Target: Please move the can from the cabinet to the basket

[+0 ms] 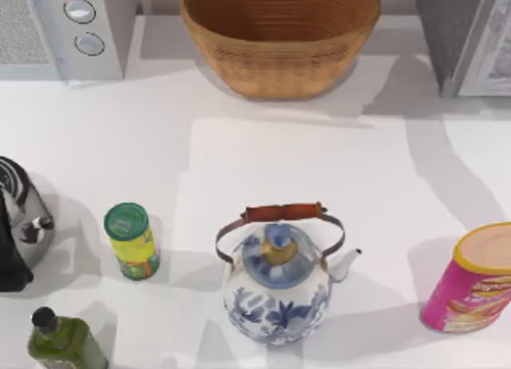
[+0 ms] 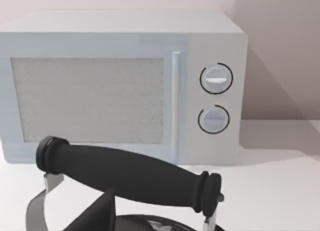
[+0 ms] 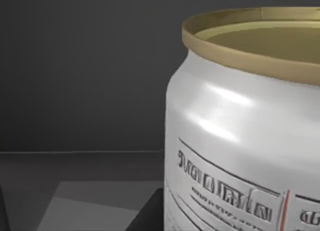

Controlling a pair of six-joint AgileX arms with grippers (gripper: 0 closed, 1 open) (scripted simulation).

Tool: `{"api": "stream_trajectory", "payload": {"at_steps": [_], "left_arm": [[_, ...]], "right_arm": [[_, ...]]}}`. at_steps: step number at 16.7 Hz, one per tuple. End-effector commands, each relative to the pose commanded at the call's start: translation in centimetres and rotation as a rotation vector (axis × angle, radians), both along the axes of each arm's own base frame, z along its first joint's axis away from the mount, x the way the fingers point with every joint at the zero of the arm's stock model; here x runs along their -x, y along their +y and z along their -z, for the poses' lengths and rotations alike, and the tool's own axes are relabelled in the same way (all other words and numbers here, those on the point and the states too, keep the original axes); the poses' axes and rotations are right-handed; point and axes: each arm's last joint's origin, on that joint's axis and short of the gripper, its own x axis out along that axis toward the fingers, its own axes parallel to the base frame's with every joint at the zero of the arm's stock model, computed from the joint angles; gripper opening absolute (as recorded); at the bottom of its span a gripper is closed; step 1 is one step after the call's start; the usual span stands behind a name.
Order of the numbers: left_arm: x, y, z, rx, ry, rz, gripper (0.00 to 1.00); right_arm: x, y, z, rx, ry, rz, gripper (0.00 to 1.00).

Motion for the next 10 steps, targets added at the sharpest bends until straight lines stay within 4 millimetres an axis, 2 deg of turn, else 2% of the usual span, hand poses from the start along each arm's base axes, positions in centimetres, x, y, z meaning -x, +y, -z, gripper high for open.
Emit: {"api": "stream_trajectory", "payload": {"at_steps": [3,5,8,10], "left_arm": [[0.0,0.0,0.0,0.000,0.000,0.000,1.00],[0.0,0.0,0.0,0.000,0.000,0.000,1.00],[0.0,0.0,0.0,0.000,0.000,0.000,1.00],[0.0,0.0,0.0,0.000,0.000,0.000,1.00]], "right_arm": [[1.6,-1.8,0.9,-0.014,-0.035,-0.001,0.00],[2.8,-3.1,2.6,-0.015,-0.046,-0.002,0.00],[4.3,-4.7,7.3,-0.002,-0.025,-0.001,0.00],[4.7,-5.5,12.2,0.016,0.024,-0.001,0.00]]}}
